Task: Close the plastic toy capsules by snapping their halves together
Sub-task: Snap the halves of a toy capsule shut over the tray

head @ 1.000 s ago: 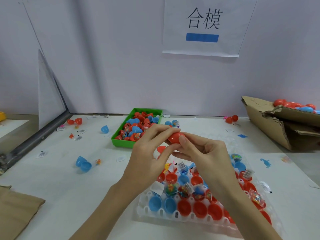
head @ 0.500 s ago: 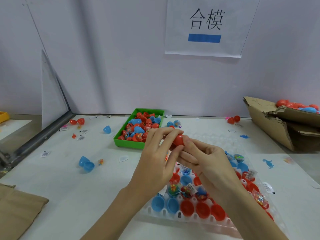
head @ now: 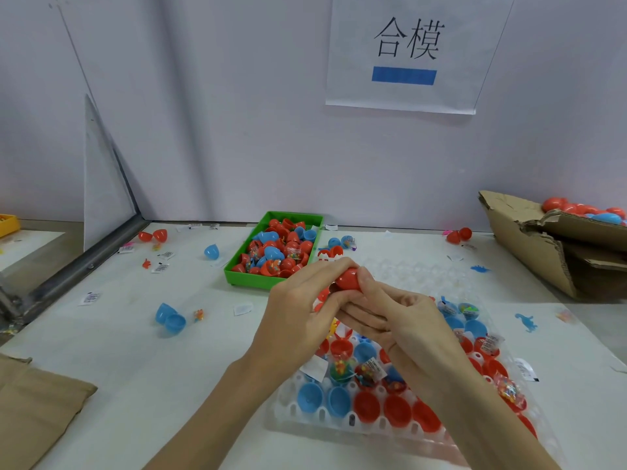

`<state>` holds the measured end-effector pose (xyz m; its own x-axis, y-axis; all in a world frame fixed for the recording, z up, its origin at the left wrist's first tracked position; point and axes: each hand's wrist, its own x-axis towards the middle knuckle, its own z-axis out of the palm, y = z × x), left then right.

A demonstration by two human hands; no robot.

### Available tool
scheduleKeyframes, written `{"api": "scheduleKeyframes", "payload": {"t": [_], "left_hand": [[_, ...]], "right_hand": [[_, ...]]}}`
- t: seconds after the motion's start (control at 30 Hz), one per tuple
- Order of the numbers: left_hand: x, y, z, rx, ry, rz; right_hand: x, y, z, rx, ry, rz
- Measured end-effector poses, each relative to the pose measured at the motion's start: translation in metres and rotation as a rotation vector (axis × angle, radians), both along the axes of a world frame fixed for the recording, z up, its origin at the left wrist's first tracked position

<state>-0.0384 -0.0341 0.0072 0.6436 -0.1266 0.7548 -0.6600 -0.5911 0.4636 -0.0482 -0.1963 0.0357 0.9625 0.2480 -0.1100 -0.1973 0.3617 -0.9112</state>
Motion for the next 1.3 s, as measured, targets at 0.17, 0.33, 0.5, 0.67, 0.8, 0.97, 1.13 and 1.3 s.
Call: {"api": "scheduleKeyframes", "payload": {"t": [0.17,0.33,0.5,0.67,0.8,0.97,1.13,1.3], "left_hand": [[-0.003,-0.009,-0.004,-0.009,0.050,-0.023],[-0.006,-0.014,-0.004,-0.004,0.099,-0.032],[-0.006,-0.009,-0.001,0.026,0.048,0.042],[-0.008,-0.010,0.000,-0.021,0.069,0.038],[-0.008,-0.007,0.005,-0.195,0.135,-0.043],[-0.011,-0.009,0.010,-0.278,0.197,-0.205],[-0.013,-0.013,0.011,-0.238,0.164,-0.231],[-0.017,-0.019,0.012,-0.280,0.124,-0.243]], "right_hand": [[0.001,0.000,-0.006,0.027,-0.001,-0.013],[0.004,-0.001,-0.011,0.072,0.052,0.089],[0.005,-0.002,-0.014,0.053,0.043,0.124],[0.003,0.002,-0.006,0.107,0.070,0.131],[0.005,-0.002,0.001,0.249,0.101,0.274],[0.004,-0.003,0.004,0.321,0.030,0.403],[0.004,-0.002,0.005,0.285,-0.088,0.361],[0.004,-0.004,0.009,0.260,-0.113,0.366]]}}
